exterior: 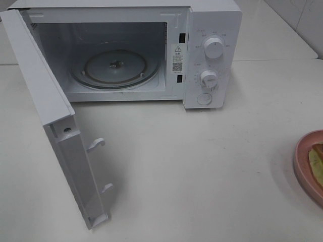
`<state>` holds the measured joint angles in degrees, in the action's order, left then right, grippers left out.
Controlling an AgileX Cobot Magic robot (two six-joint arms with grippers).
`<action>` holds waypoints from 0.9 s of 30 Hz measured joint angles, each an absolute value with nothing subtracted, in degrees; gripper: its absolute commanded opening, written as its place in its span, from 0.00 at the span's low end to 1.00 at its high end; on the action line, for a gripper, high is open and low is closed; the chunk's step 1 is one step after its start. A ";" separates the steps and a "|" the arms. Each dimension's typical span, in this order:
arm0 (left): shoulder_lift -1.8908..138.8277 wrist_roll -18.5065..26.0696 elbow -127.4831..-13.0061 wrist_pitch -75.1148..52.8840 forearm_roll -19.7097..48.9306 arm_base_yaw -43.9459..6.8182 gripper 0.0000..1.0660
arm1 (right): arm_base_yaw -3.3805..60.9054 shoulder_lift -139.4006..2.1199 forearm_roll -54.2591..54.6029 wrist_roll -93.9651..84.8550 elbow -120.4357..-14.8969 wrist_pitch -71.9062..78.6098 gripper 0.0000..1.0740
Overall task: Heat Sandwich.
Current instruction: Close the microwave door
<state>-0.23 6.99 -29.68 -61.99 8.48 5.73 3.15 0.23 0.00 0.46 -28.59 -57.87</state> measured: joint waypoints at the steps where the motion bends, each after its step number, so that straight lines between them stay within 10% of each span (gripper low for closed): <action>1: -0.23 6.99 -29.68 -61.99 8.48 5.73 0.94 | 3.15 0.23 0.00 0.46 -28.59 -57.87 0.71; 27: -0.23 6.99 -29.68 -61.99 8.48 5.73 0.94 | 3.15 0.23 0.00 0.46 -28.59 -57.87 0.71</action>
<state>-0.23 6.99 -29.68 -61.99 8.48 5.73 3.15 0.23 0.00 0.46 -28.59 -57.87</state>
